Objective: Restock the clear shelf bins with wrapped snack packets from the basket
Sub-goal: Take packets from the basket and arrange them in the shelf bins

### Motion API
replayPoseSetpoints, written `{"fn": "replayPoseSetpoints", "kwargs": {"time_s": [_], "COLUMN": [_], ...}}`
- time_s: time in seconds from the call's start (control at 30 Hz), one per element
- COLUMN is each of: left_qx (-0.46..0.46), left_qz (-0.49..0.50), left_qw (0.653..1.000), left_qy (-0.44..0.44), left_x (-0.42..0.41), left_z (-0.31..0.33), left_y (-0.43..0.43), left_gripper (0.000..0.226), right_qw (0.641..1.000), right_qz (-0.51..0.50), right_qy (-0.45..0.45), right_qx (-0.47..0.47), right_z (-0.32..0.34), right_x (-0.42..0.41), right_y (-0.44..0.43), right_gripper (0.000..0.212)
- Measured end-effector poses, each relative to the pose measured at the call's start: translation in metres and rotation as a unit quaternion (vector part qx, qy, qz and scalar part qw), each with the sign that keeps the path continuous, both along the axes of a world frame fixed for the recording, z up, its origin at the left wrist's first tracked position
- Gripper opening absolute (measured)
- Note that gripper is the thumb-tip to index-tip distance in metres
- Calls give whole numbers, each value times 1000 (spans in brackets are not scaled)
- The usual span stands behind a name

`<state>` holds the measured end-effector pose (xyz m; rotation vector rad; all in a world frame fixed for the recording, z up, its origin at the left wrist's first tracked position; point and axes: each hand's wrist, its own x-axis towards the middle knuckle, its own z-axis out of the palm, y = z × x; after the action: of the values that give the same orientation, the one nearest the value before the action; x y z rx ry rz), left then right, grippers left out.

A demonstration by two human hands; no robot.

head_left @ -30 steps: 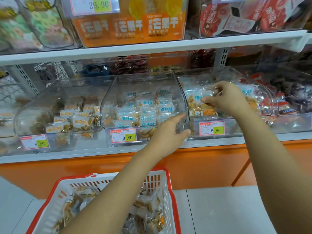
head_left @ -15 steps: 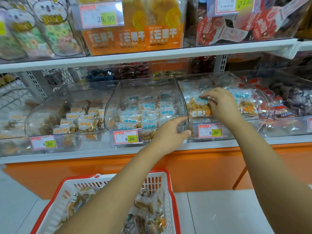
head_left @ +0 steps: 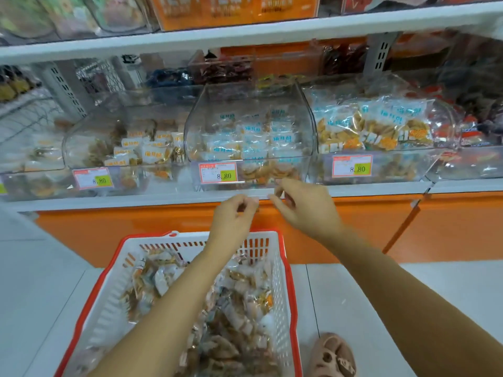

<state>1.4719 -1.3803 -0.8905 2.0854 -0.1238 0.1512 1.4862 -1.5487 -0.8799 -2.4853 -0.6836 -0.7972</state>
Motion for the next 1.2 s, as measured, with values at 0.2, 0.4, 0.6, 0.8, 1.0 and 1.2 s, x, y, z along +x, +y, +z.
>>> {"fn": "replayPoseSetpoints", "kwargs": {"time_s": [0.2, 0.4, 0.6, 0.8, 1.0, 1.2], "left_qx": [102, 251, 375, 445, 410, 102], "left_qz": [89, 81, 54, 67, 118, 184], "left_qw": [978, 936, 870, 845, 890, 976], "left_qy": [157, 235, 314, 288, 159, 56], "left_x": [-30, -43, -26, -25, -28, -37], "left_z": [-94, -161, -183, -188, -149, -81], "left_y": [66, 100, 91, 87, 104, 111], "left_gripper": [35, 38, 113, 83, 24, 40], "right_qw": [915, 905, 914, 913, 896, 903], "right_qz": [-32, -65, -71, -83, -71, -75], "right_qy": [341, 377, 363, 353, 379, 409], "right_qx": [-211, -187, -166, -187, -222, -106], "right_z": [-105, -144, -152, -153, -151, -122], "right_x": [-20, -31, -18, -12, -10, -16], "right_y": [21, 20, 21, 23, 23, 42], "right_gripper": [34, 38, 43, 42, 47, 64]}}
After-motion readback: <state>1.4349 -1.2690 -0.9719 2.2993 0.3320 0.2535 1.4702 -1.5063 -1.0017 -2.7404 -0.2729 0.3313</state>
